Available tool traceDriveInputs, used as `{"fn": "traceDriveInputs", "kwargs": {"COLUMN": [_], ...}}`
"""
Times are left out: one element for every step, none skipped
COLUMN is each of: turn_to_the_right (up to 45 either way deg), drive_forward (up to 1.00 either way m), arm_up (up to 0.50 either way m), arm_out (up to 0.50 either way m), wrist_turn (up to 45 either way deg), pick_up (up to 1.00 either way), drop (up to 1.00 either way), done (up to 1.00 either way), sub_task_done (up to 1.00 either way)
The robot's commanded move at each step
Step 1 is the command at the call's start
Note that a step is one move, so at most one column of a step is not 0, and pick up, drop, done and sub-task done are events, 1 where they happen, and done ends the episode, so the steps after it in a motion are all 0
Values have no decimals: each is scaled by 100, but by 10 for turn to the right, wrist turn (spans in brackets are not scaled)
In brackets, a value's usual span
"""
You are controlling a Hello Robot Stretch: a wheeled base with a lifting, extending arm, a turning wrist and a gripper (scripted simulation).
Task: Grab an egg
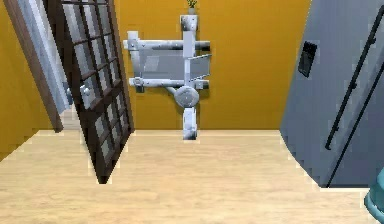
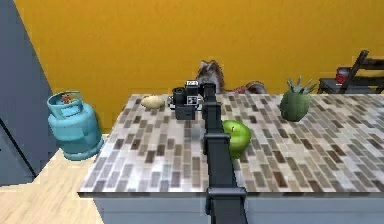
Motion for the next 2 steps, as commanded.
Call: {"fn": "traceDriveInputs", "kwargs": {"turn_to_the_right": [0,0], "drive_forward": [0,0], "arm_up": [10,0], "arm_out": [0,0], "wrist_turn": [0,0], "pick_up": [0,0], "drop": [0,0], "done": [0,100], "sub_task_done": [0,0]}}
